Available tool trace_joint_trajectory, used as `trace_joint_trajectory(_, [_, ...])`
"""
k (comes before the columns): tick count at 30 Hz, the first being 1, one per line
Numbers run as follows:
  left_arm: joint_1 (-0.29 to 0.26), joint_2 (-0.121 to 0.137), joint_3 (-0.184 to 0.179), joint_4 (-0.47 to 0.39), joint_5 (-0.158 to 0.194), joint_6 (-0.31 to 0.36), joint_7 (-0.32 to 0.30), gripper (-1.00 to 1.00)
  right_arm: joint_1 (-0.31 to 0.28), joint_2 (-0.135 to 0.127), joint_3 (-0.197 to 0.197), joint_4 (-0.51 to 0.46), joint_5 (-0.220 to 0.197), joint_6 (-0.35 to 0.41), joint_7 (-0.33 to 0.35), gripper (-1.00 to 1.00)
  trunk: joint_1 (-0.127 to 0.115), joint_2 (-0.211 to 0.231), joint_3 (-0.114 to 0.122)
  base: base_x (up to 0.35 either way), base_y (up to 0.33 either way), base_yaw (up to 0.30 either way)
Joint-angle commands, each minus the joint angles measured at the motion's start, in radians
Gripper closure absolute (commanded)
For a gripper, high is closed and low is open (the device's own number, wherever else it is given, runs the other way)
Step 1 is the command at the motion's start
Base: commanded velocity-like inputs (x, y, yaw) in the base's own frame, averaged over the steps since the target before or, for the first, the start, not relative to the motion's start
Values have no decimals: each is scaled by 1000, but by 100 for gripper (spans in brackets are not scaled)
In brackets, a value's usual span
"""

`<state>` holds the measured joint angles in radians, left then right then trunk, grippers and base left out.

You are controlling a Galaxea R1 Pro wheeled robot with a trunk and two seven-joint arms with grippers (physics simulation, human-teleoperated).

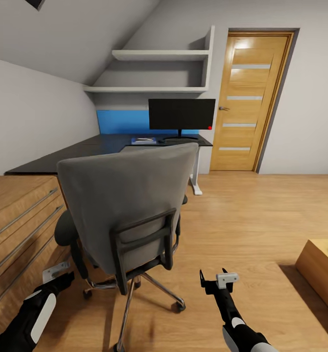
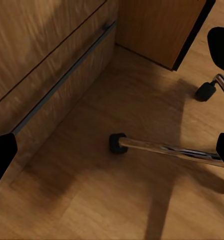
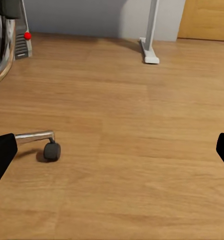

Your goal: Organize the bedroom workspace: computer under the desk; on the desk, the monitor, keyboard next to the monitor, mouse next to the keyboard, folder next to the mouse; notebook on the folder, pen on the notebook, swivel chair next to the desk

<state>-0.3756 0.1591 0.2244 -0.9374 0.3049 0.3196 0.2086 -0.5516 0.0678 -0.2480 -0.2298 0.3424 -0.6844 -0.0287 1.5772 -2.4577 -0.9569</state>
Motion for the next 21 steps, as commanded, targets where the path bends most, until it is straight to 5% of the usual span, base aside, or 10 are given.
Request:
trace_joint_trajectory(1, [0,0,-1,-1,11,4,6,-100,-1,1,-7,1,11,-3,-3,-100,0,0,-1,102,8,0])
trace_joint_trajectory(8, [0,1,0,-1,11,3,6,-100,-1,0,-7,1,12,-3,-3,-100,0,0,-1,177,3,0])
trace_joint_trajectory(21, [-1,0,0,-1,11,3,6,-100,-1,1,-7,17,12,-3,-2,-100,0,0,4,10,0,0])
